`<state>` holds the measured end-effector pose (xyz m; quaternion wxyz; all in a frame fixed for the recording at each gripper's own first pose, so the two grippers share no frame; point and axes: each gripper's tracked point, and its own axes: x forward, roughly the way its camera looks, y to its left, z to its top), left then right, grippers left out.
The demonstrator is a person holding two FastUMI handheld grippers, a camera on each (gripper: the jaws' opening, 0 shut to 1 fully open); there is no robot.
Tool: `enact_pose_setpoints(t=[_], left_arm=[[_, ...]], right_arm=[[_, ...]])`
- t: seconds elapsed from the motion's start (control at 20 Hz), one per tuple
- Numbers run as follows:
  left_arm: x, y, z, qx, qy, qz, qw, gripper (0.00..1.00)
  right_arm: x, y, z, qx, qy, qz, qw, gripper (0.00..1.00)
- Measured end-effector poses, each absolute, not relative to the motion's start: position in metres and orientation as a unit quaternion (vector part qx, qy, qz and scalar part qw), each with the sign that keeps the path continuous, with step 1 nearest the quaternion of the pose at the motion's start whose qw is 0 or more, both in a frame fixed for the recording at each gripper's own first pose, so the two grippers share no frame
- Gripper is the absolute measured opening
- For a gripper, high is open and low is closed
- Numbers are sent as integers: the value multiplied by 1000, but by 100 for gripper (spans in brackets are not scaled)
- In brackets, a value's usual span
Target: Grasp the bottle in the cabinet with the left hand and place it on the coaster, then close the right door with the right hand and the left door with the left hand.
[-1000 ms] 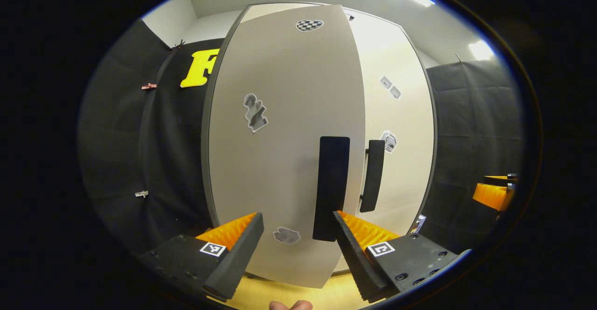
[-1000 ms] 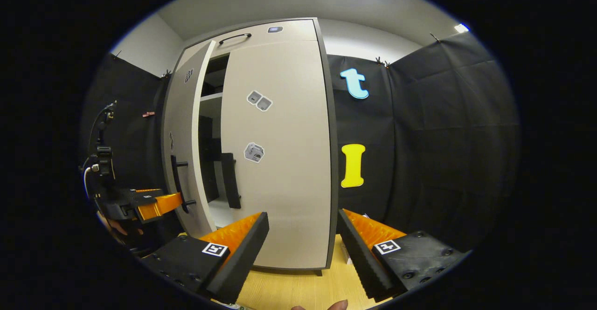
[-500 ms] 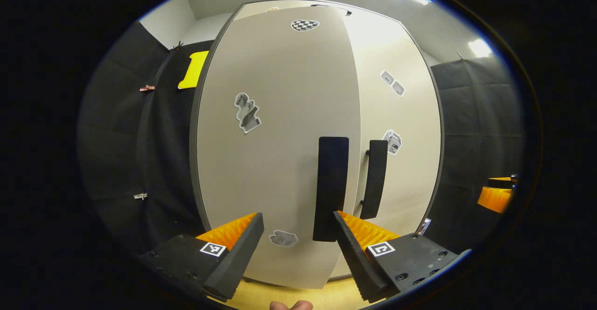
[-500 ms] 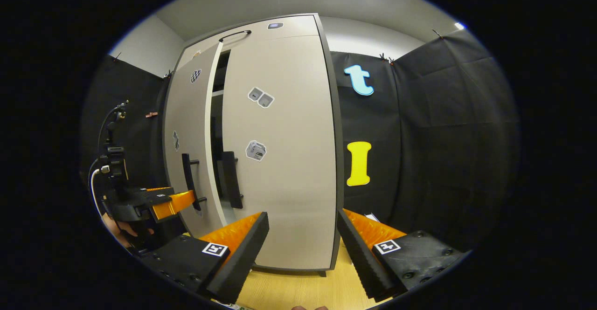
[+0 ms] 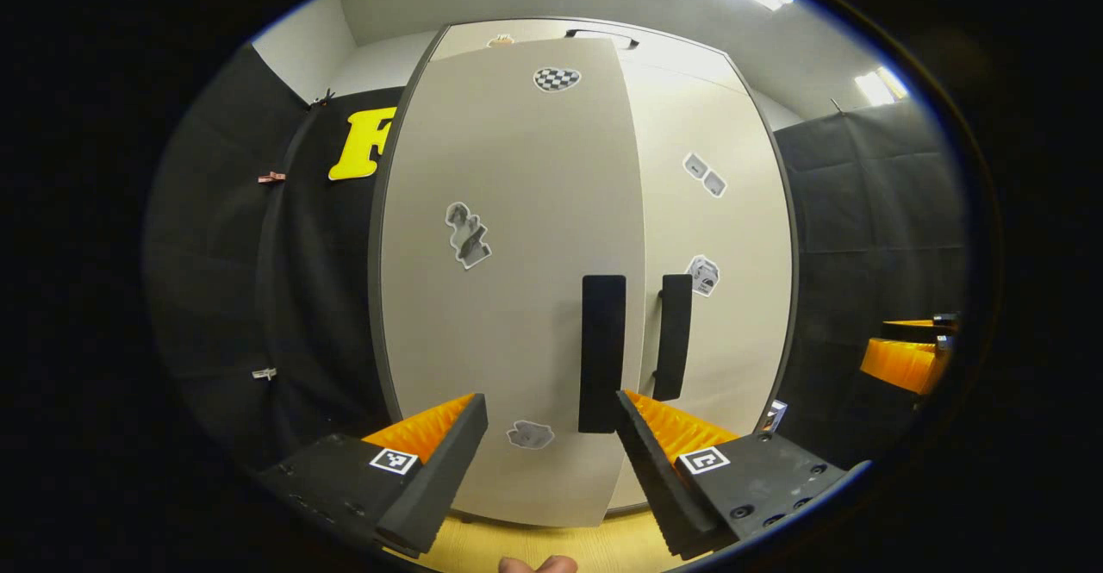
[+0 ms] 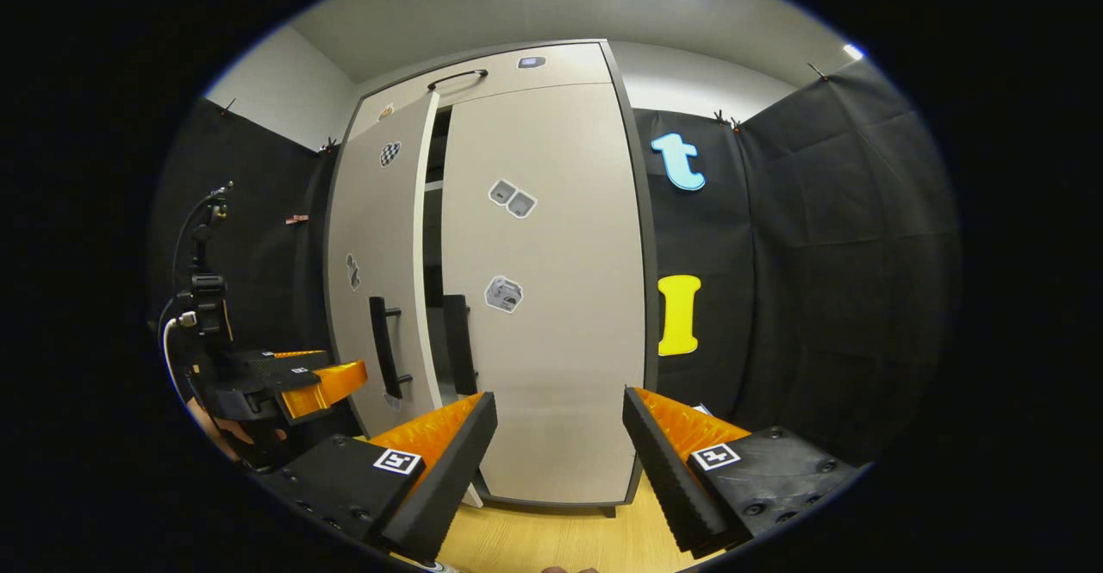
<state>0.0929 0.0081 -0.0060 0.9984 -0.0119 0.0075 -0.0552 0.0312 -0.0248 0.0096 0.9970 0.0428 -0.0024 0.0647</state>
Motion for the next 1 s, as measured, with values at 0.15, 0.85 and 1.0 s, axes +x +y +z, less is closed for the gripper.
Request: enact_pose_setpoints(t=[0.15,0.85,1.0], left_arm=[[76,15,-5,-15,9,-56,998,94],[-1,47,-5,-18,12,-52,998,94],[-11,52,-3,-19,10,-51,998,94]], right_arm=[[24,-21,13,39,-4,60,997,98],[-11,13,26,31,-18,61,997,98],[-16,19,23,30,-15,62,997,98]])
